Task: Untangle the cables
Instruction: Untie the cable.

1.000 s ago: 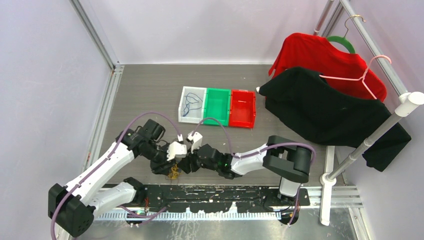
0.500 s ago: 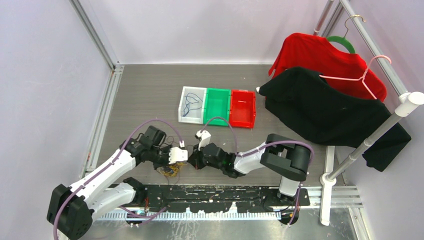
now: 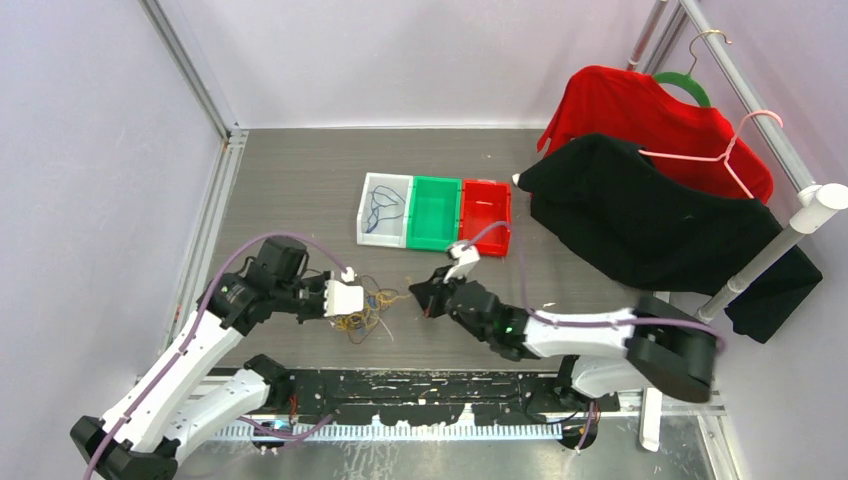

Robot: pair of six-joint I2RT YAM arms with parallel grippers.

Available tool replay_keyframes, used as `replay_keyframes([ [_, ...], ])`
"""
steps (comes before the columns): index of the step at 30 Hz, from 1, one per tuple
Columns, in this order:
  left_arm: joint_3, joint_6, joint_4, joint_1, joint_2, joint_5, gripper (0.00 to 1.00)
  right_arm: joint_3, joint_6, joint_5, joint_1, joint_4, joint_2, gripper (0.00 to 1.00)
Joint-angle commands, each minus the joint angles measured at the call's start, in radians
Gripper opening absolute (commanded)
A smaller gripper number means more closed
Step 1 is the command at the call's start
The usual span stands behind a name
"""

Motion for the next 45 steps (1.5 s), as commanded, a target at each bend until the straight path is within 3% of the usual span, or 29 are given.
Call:
replay_keyframes([
  [1,-0.018,0.142,-0.121,0.007,-0.072,-0.108,0.00,-0.027,-0.035,0.203,-0.058,-0.150,-0.266,0.01],
  [7,-0.077,0.221,-0.168,0.008,-0.131,-0.244,0.00,0.032,-0.091,0.342,-0.246,-0.463,-0.585,0.01],
  [12,-0.168,0.282,-0.132,0.009,-0.170,-0.390,0.00,0.112,-0.137,0.352,-0.399,-0.608,-0.677,0.01],
  [15,-0.219,0.301,-0.108,0.008,-0.184,-0.469,0.00,0.143,-0.146,0.199,-0.443,-0.593,-0.674,0.01],
  [21,-0.240,0.276,-0.133,0.008,-0.197,-0.483,0.00,0.221,-0.131,-0.087,-0.444,-0.568,-0.629,0.01],
  [22,-0.240,0.247,-0.125,0.008,-0.201,-0.478,0.05,0.232,-0.117,-0.148,-0.444,-0.550,-0.623,0.01],
  [28,-0.060,0.016,-0.134,0.008,-0.171,-0.198,0.66,0.371,-0.037,-0.390,-0.445,-0.523,-0.547,0.01],
  [34,0.177,-0.333,0.079,0.008,0.002,0.056,0.70,0.496,0.124,-0.568,-0.443,-0.380,-0.422,0.01],
  [38,0.248,-0.560,0.339,0.005,0.114,0.174,0.90,0.539,0.206,-0.598,-0.413,-0.263,-0.346,0.01],
  [45,0.208,-0.747,0.656,-0.061,0.203,0.153,0.92,0.576,0.284,-0.569,-0.336,-0.125,-0.245,0.01],
])
